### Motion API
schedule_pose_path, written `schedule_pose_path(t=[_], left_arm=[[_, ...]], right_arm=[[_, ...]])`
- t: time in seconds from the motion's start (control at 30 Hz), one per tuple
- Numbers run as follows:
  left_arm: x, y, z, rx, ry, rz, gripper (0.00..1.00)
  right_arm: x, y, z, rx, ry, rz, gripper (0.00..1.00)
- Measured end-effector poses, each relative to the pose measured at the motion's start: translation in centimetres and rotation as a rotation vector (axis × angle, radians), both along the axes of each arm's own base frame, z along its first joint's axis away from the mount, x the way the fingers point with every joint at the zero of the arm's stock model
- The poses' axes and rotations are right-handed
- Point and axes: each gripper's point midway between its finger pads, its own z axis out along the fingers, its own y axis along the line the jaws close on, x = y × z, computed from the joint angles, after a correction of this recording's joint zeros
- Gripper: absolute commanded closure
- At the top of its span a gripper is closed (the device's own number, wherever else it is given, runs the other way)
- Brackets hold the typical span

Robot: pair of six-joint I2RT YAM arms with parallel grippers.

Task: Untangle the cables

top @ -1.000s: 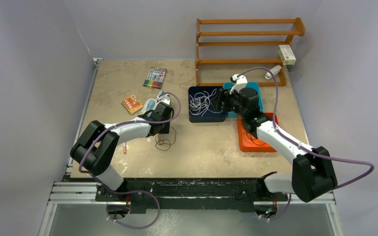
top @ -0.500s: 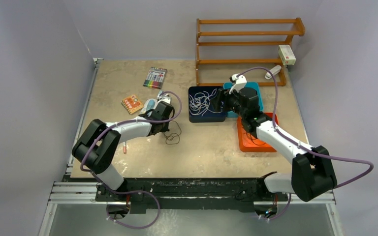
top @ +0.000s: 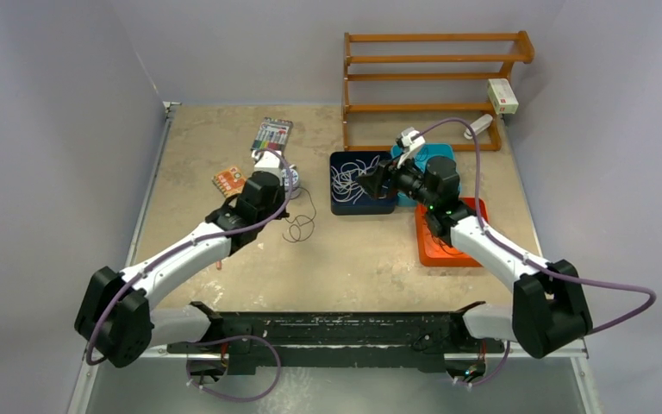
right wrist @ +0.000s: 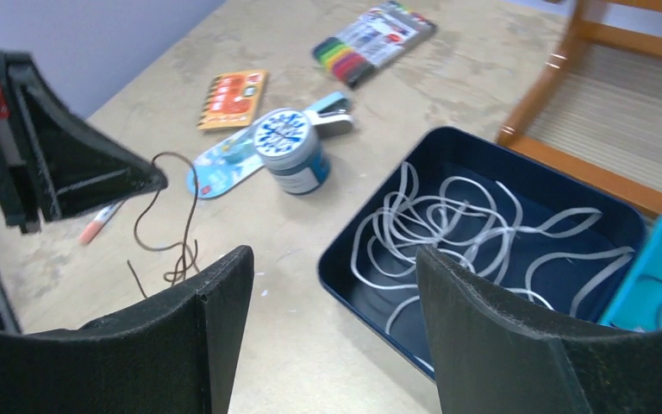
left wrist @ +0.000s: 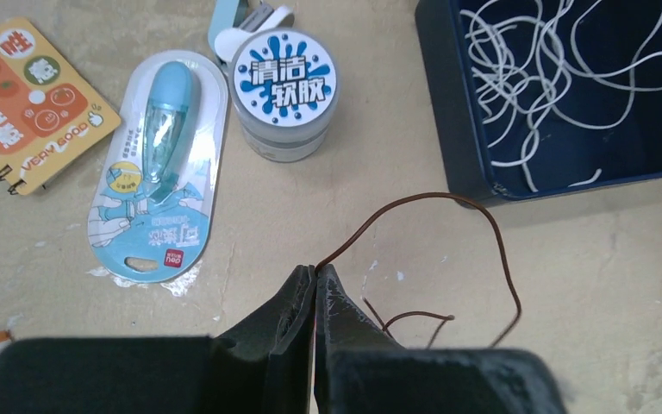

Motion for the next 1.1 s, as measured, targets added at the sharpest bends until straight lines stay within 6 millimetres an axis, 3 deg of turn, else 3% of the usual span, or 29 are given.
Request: schedule_pose_path(t=[0.2,0.53,0.77,0.9,1.1], left_arm=[[-0.3,0.2,2.4,-0.038,-0.057,0.000,1.00],[-0.6,0.3,3.0,-0.037,-0.053,-0.006,1.00],[-0.8,-0.1,3.7,-0.060,-0.063,-0.028,1.00],[-0.9,-0.5,3.7,-0.068,-0.059,-0.049,1.00],[-1.1,-0.8,3.9,-0.072,-0.060,-0.080,1.00]], right_arm=[[-1.4,2.7,-1.1,0.007,0.002,0.177,0.23],[-5.4,8.8,-2.0,0.014,-0.010,0.391,0.18],[-4.6,11.8,-1.9,0.053,-0.005,0.411,0.18],[-3.8,13.3,-2.2,0.064,0.004,0.421,0.25],[-2.1,15.2,-1.4,0.070,-0.023,0.425,0.47]])
